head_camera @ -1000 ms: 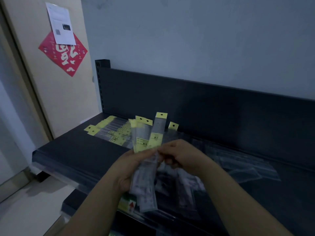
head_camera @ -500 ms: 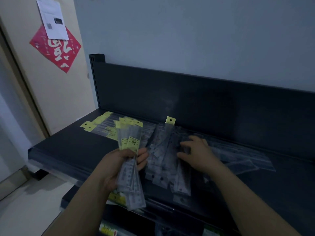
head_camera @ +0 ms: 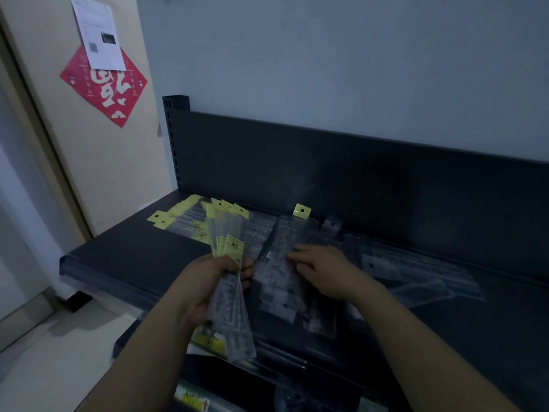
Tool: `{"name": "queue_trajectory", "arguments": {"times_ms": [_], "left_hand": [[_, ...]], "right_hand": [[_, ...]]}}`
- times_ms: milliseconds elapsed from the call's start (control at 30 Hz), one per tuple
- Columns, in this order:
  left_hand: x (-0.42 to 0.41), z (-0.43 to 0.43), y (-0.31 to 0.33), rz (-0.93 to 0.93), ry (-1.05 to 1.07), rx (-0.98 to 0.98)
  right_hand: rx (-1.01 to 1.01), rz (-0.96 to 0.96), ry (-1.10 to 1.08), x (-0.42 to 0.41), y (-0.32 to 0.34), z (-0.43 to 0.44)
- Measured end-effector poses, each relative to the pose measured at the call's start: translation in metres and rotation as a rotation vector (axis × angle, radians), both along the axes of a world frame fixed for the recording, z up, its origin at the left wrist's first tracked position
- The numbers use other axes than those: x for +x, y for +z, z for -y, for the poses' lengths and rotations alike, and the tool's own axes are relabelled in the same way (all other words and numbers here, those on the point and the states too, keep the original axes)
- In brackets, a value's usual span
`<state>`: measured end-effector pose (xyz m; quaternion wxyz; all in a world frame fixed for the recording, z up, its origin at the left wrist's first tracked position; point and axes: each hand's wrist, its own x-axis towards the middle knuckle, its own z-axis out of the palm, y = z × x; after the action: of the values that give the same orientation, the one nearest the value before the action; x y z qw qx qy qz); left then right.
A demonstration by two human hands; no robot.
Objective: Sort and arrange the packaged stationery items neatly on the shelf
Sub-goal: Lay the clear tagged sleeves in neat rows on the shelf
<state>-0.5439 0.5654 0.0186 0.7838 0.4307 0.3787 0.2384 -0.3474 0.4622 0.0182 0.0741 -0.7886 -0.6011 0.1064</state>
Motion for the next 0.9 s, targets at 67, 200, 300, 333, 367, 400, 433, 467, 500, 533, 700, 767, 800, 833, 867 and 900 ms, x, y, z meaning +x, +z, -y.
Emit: {"name": "queue_trajectory", "arguments": {"times_ms": [67, 200, 300, 333, 367, 400, 433, 467, 500, 533, 700, 767, 800, 833, 867, 900], "left_hand": [[0.0, 0.0, 0.0, 0.002, 0.003, 0.001], [0.002, 0.0, 0.003, -0.003, -0.02, -0.004], [0.004, 0.0, 0.005, -0.007, -0.05, -0.007], [0.003, 0.0, 0.005, 0.006, -0.05, -0.021], [0.003, -0.001, 0.005, 0.03, -0.05, -0.045], [0.002, -0.001, 0.005, 0.067, -0.051, -0.08], [0.001, -0.001, 0.006, 0.109, -0.053, -0.117], [0.001, 0.0, 0.007, 0.154, -0.061, -0.153], [0.002, 0.002, 0.008, 0.202, -0.072, -0.185], [0.004, 0.004, 0.009, 0.25, -0.082, -0.216], [0.033, 0.021, 0.016, 0.409, -0.07, -0.223], [0.046, 0.028, 0.021, 0.477, 0.0, -0.187], [0.051, 0.03, 0.023, 0.494, 0.03, -0.149], [0.054, 0.032, 0.025, 0.501, 0.047, -0.097], [0.056, 0.034, 0.026, 0.495, 0.052, -0.035], [0.057, 0.035, 0.027, 0.483, 0.045, 0.019]], "right_hand": [[-0.005, -0.013, -0.017, 0.001, 0.003, 0.004], [0.081, -0.056, 0.021, -0.006, 0.005, 0.0], [0.112, -0.11, 0.033, -0.01, 0.007, -0.002], [0.15, -0.133, -0.002, -0.007, 0.009, 0.0], [0.203, -0.152, -0.051, -0.003, 0.011, 0.003], [0.24, -0.173, -0.113, 0.004, 0.012, 0.007], [0.265, -0.183, -0.161, 0.01, 0.015, 0.011], [0.272, -0.194, -0.196, 0.015, 0.016, 0.016], [0.286, -0.203, -0.21, 0.015, 0.018, 0.021], [0.308, -0.226, -0.216, 0.013, 0.02, 0.024], [0.265, -0.776, -0.142, -0.023, 0.031, 0.03], [0.182, -0.829, -0.119, -0.033, 0.029, 0.026], [0.167, -0.833, -0.113, -0.037, 0.028, 0.025], [0.172, -0.85, -0.112, -0.039, 0.029, 0.024], [0.188, -0.876, -0.114, -0.038, 0.03, 0.024], [0.199, -0.893, -0.11, -0.037, 0.032, 0.025]]}}
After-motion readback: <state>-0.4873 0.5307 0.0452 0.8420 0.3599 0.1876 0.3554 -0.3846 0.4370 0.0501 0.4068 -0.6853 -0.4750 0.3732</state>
